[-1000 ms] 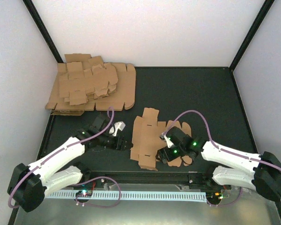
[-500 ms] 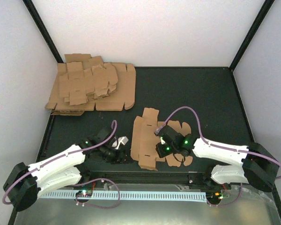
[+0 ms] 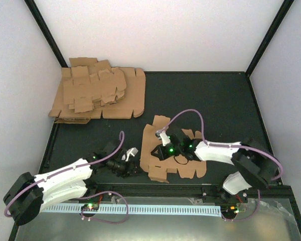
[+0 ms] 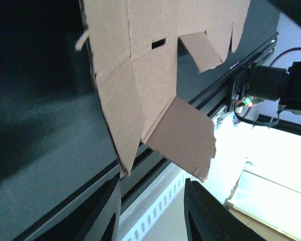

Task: Fold the paper box

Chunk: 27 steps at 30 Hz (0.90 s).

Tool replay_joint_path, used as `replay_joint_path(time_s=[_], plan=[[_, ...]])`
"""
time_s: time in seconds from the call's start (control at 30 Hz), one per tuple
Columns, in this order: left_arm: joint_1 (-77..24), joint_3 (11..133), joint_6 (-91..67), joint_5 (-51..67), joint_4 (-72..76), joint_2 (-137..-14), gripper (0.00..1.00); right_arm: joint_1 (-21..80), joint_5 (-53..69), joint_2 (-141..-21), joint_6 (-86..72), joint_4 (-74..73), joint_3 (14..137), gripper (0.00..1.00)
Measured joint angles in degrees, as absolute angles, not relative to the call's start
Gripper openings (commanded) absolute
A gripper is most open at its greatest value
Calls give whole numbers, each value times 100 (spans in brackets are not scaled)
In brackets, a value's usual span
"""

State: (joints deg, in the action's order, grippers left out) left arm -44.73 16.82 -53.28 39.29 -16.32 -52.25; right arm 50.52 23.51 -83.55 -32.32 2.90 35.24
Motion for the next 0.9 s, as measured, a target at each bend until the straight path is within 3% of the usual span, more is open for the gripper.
replay_joint_path(time_s=[0.4,0.9], plan=[[-4475,1448,-5693,3938,-410,-5789,31,4786,3277,-9944,-3557,2053,3555,2],[-4475,1319,-6200,3664,923,-6313,31,4711,3454,-10335,-3658,2182,3642,2]])
